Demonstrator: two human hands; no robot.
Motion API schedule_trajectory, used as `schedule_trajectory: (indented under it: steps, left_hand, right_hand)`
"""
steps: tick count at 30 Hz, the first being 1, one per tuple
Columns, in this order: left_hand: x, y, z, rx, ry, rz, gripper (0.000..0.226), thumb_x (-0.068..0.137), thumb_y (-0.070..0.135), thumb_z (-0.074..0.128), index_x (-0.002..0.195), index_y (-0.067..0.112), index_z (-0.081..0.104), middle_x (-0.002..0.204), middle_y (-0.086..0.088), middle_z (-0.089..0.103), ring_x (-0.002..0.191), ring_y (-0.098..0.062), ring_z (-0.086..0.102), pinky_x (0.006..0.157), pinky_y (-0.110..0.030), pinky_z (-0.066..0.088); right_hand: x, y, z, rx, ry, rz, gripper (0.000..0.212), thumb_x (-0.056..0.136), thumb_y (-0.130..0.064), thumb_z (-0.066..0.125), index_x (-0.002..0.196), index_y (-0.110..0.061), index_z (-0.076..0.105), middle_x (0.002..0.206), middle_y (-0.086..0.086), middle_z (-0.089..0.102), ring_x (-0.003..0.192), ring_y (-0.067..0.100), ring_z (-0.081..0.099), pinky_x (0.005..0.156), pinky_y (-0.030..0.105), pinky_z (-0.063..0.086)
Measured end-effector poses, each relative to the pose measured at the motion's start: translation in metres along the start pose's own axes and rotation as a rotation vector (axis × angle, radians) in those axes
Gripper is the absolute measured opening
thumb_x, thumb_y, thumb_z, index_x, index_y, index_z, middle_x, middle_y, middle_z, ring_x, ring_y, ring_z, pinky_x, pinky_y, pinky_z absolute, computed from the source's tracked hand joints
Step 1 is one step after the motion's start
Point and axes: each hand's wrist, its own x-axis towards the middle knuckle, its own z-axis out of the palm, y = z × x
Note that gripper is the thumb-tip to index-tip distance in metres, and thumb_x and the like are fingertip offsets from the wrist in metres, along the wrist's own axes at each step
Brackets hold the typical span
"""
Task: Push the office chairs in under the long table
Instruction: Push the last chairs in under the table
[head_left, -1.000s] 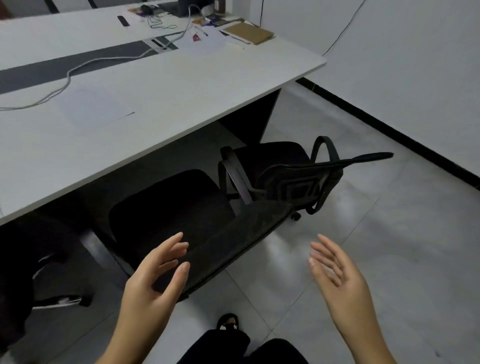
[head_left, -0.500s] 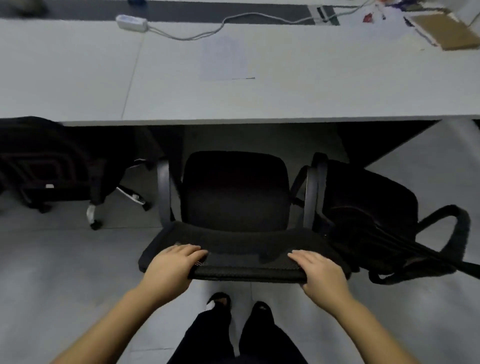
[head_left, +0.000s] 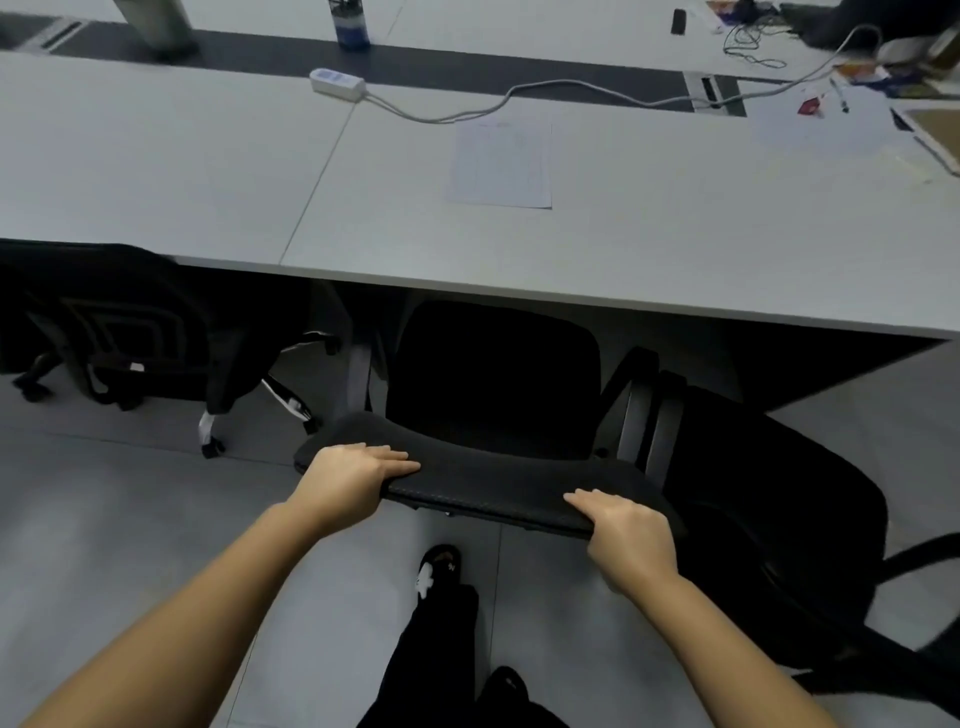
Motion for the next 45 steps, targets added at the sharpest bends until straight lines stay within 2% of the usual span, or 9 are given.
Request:
schedule_trajectory:
  steps: [2, 4, 10, 20, 33, 36, 39, 42, 45]
  left_hand:
    - [0.024, -0.011, -0.007, -0.007, -0.001, 0.015, 0.059, 0.080, 0.001, 0.052, 0.125, 0.038, 0.054, 0.133, 0.010, 0.057, 0.124, -0.017, 0.053, 0.096, -0.032, 0.048]
    - [0.048, -0.025, -0.014, -0.006, -0.012, 0.014, 0.056, 0.086, 0.005, 0.045, 0.129, 0.041, 0.048, 0.138, 0.012, 0.052, 0.129, -0.016, 0.047, 0.098, -0.031, 0.046]
    - [0.109, -0.063, -0.038, -0.014, -0.004, -0.007, 0.054, 0.090, 0.009, 0.042, 0.133, 0.041, 0.043, 0.143, 0.014, 0.045, 0.133, -0.009, 0.040, 0.101, -0.026, 0.037]
    - [0.183, -0.111, -0.063, -0.018, -0.017, -0.026, 0.055, 0.087, 0.009, 0.044, 0.131, 0.042, 0.044, 0.142, 0.014, 0.047, 0.127, -0.012, 0.048, 0.088, -0.027, 0.046]
    - [0.193, -0.107, -0.067, 0.015, 0.000, -0.010, 0.050, 0.087, 0.012, 0.048, 0.130, 0.037, 0.048, 0.137, 0.016, 0.052, 0.124, -0.013, 0.050, 0.078, -0.026, 0.044]
    - [0.184, -0.106, -0.063, 0.059, -0.031, -0.034, 0.052, 0.087, 0.012, 0.047, 0.133, 0.036, 0.044, 0.140, 0.016, 0.048, 0.126, -0.013, 0.048, 0.079, -0.026, 0.044]
    - [0.181, -0.107, -0.065, 0.077, -0.079, -0.025, 0.051, 0.089, 0.016, 0.047, 0.137, 0.033, 0.040, 0.143, 0.012, 0.046, 0.129, -0.014, 0.044, 0.090, -0.027, 0.043]
    - [0.176, -0.098, -0.074, 0.038, -0.127, 0.036, 0.055, 0.088, 0.026, 0.050, 0.140, 0.030, 0.034, 0.144, 0.006, 0.044, 0.129, -0.018, 0.042, 0.095, -0.030, 0.041]
    - [0.158, -0.070, -0.090, -0.119, -0.023, 0.074, 0.059, 0.087, 0.040, 0.053, 0.141, 0.031, 0.031, 0.141, 0.005, 0.046, 0.126, -0.015, 0.044, 0.093, -0.030, 0.043]
  right_hand:
    - [0.024, 0.001, -0.004, -0.011, 0.006, 0.018, 0.061, 0.037, 0.008, 0.081, 0.087, -0.027, 0.075, 0.084, -0.007, 0.076, 0.078, 0.011, 0.072, 0.057, 0.022, 0.056]
    - [0.051, 0.001, -0.007, 0.001, 0.009, 0.025, 0.057, 0.047, 0.009, 0.076, 0.092, -0.026, 0.074, 0.090, -0.004, 0.076, 0.084, 0.013, 0.072, 0.062, 0.025, 0.057]
    - [0.134, -0.003, -0.027, 0.018, -0.039, 0.025, 0.055, 0.081, 0.000, 0.046, 0.126, -0.031, 0.054, 0.132, -0.008, 0.057, 0.125, 0.010, 0.048, 0.095, 0.027, 0.043]
    - [0.230, -0.004, -0.043, -0.009, -0.092, 0.053, 0.058, 0.083, -0.004, 0.042, 0.128, -0.039, 0.047, 0.135, -0.014, 0.053, 0.126, 0.008, 0.047, 0.096, 0.028, 0.042]
    - [0.238, -0.001, -0.056, -0.032, -0.159, 0.077, 0.057, 0.080, -0.003, 0.046, 0.125, -0.039, 0.050, 0.130, -0.014, 0.057, 0.117, 0.014, 0.053, 0.088, 0.030, 0.046]
    - [0.231, -0.007, -0.057, -0.025, -0.230, 0.066, 0.058, 0.081, -0.005, 0.047, 0.131, -0.032, 0.045, 0.138, -0.008, 0.051, 0.123, 0.019, 0.047, 0.094, 0.032, 0.043]
    - [0.221, -0.010, -0.061, -0.025, -0.268, 0.011, 0.055, 0.085, -0.019, 0.053, 0.138, -0.024, 0.037, 0.142, -0.001, 0.045, 0.130, 0.022, 0.039, 0.103, 0.034, 0.036]
    - [0.197, -0.010, -0.068, -0.018, -0.225, -0.034, 0.062, 0.088, -0.034, 0.053, 0.143, -0.022, 0.026, 0.150, 0.004, 0.032, 0.137, 0.020, 0.027, 0.113, 0.035, 0.024]
    - [0.160, -0.014, -0.086, 0.171, -0.123, 0.017, 0.066, 0.088, -0.039, 0.054, 0.144, -0.027, 0.021, 0.153, -0.001, 0.026, 0.139, 0.015, 0.022, 0.113, 0.034, 0.025]
